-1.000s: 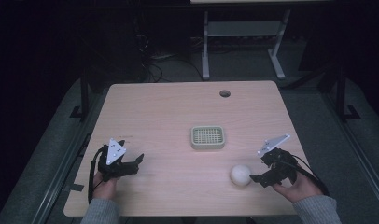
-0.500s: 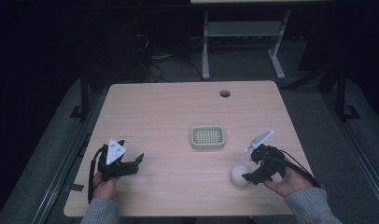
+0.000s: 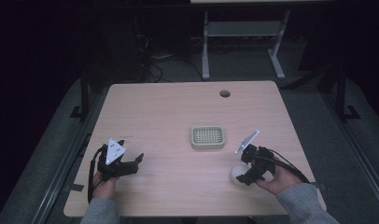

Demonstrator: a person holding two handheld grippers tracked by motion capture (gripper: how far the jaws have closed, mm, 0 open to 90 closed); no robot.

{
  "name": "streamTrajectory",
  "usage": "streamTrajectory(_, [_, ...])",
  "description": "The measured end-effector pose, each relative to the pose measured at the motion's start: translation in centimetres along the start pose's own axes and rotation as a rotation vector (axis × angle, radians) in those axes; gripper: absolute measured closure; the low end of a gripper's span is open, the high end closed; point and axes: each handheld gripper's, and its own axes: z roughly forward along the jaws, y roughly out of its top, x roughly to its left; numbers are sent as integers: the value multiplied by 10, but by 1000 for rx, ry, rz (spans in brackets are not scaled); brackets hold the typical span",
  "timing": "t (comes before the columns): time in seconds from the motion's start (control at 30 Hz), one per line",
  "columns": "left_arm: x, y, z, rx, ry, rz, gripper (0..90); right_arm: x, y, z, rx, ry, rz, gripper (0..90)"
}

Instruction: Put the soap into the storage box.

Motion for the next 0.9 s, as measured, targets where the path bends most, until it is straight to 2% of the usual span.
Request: streamTrajectory(0.9, [0,0,1,4,0,-1,149,0,6,25,92,11,-12,175])
